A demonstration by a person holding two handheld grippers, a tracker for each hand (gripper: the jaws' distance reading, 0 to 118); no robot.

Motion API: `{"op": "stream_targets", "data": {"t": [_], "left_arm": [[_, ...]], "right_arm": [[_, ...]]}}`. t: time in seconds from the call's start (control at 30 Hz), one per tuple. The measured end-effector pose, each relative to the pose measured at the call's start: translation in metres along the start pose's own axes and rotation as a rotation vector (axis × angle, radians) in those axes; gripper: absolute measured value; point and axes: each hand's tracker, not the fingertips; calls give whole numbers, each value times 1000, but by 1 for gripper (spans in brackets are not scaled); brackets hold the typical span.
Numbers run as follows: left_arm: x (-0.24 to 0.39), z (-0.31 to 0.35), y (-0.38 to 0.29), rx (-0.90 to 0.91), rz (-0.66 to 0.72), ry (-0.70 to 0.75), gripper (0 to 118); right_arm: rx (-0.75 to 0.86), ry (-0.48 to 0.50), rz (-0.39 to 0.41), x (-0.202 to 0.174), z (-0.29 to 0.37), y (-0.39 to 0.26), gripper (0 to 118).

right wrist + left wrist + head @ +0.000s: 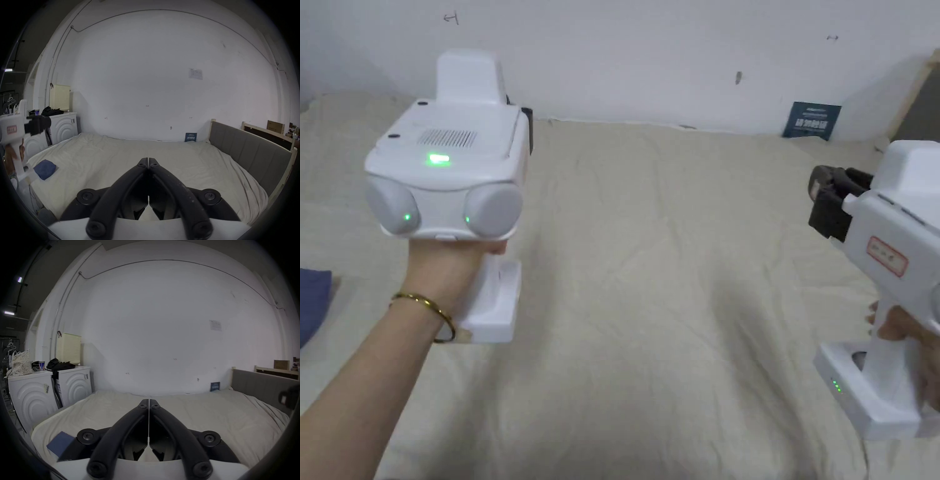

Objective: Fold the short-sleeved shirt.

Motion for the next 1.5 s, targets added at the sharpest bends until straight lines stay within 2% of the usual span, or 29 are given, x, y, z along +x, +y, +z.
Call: {"op": "stream_targets", "data": {"t": [0.23,0.33,0.5,0.53,0.57,0.6,0.67,0.7,0.73,0.8,0.83,0.9,0.93,1.5], "left_arm": [[19,29,-57,-43,-19,-43,0],[23,39,-73,-61,-83,-33,3],[20,53,-93,-95,-31,-55,8],[20,54,-95,-97,-32,-53,14],[19,55,-97,-102,-35,-53,25],[20,56,-99,-108,-34,-57,49],[19,57,-100,-118,-23,-70,64],[18,57,-100,-123,-17,-71,71],[18,58,-100,-122,-2,-67,86],[17,59,-100,-114,14,-58,112],[16,59,-100,-110,16,-59,118],[17,62,-98,-100,10,-56,118],[17,62,-98,-101,2,-52,118],[15,62,-99,-117,-7,-37,118]], "right_arm": [[-2,-24,-10,-3,22,-31,2],[-6,-29,-16,-7,27,-45,2],[-67,-27,-77,-15,34,-71,2],[-74,-23,-81,-12,30,-77,2],[-82,-19,-84,-12,30,-80,2],[-84,-17,-84,-13,31,-83,4],[-84,-21,-88,-13,32,-87,10],[-84,-20,-91,-13,32,-88,15],[-88,-17,-97,-12,32,-87,32],[-99,-18,-109,-9,28,-89,82],[-97,-20,-109,-9,28,-90,96],[-87,-31,-101,-9,28,-89,113],[-87,-41,-96,-10,30,-88,118],[-72,-34,-116,-14,32,-81,118]]}}
